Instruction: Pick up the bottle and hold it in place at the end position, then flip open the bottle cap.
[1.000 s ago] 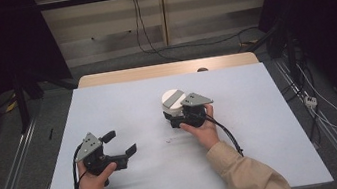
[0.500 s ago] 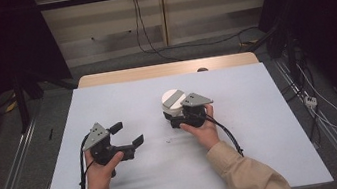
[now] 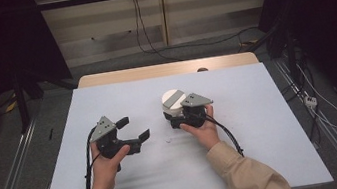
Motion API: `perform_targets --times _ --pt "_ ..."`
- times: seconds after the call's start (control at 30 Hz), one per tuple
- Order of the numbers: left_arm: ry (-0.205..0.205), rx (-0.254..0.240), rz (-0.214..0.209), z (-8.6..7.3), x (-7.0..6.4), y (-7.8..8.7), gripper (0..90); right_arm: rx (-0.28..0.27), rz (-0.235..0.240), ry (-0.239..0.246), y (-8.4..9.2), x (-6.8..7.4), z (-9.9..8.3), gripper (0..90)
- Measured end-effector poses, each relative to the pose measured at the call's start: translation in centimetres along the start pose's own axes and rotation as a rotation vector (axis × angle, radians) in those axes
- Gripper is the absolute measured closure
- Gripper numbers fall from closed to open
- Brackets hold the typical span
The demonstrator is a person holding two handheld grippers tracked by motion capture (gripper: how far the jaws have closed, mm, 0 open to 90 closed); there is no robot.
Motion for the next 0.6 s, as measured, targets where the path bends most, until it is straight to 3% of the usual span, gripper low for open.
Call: perform_targets --times 0.6 --pt "0.009 0.02 -0.043 0.5 -0.8 -1.8 6.1 0.0 0.0 0.005 0.0 0.0 -0.1 18.5"
Point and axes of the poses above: each handheld gripper's, and its own axes: y roughly backward along the jaws, z roughly out of its top, x roughly to its left, the point moved 6 cm from there along -y, roughly forward along the jaws, and after that the axes turned 2 degrees about -z, right-handed, at the moved point
